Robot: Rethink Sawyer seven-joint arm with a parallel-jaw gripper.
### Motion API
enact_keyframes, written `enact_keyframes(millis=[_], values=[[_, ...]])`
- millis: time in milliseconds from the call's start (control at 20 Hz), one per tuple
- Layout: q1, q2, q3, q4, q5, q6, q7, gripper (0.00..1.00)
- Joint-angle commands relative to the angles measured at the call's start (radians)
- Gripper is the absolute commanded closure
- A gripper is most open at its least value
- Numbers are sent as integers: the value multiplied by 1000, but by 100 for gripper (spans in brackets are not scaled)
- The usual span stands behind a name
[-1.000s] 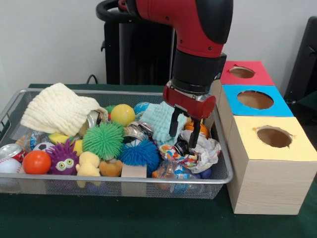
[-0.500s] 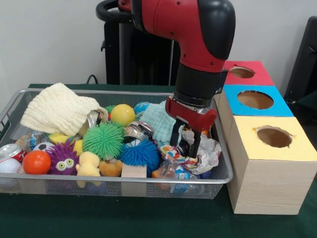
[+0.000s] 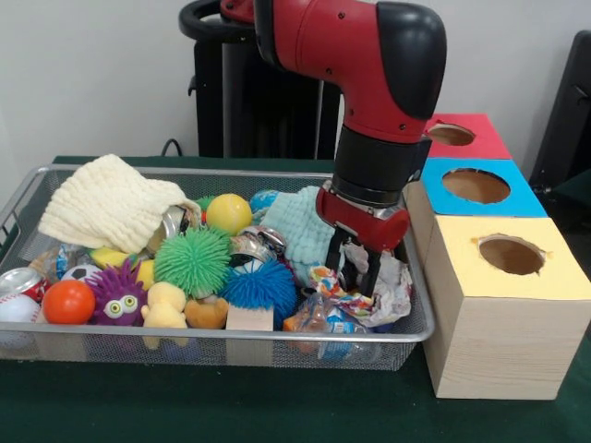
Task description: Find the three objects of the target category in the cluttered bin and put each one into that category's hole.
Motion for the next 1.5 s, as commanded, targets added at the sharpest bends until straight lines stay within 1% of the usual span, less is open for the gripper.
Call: enact_keyframes(millis=[50, 200, 350, 500, 650, 800, 900, 1150, 1500], values=[[-2, 36, 118, -4, 66, -71, 258, 0], [10, 12, 92, -3, 70, -27, 242, 0], [50, -5, 28, -20, 80, 45, 231, 0], [86, -16, -40, -53, 82, 129, 221, 0], [113, -28, -81, -76, 83, 191, 224, 0], [108, -36, -80, -82, 80, 206, 219, 0], [111, -32, -70, -75, 84, 192, 223, 0], [80, -29, -40, -63, 80, 157, 207, 0], [76, -25, -39, -71, 81, 152, 207, 0]])
